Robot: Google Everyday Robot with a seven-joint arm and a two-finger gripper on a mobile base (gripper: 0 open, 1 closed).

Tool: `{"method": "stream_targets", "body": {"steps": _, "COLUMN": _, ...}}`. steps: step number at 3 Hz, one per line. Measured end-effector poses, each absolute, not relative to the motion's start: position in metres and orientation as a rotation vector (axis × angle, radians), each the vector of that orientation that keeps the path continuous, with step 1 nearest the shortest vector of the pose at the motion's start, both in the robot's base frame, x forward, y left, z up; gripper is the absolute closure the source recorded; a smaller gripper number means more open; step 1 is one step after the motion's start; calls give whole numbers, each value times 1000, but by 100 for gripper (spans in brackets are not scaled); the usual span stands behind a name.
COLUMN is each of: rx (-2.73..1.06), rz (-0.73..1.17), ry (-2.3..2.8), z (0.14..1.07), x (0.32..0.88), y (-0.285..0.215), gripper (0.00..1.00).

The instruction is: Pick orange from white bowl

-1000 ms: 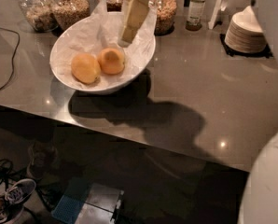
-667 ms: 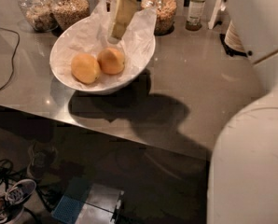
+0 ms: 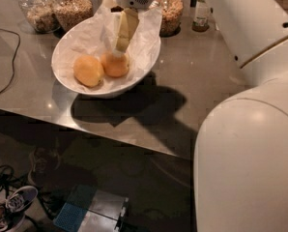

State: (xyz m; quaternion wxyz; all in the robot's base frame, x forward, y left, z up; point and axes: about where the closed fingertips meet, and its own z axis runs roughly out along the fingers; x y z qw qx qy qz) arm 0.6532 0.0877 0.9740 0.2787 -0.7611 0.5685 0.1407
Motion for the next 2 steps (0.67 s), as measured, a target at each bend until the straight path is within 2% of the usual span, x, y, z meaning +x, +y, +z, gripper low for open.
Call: {"method": "stream_targets", "body": {"steps": 2, "rx": -2041, "rz": 341, "ry": 1520, "z": 972, "x": 654, "y": 85, "gripper": 0}}
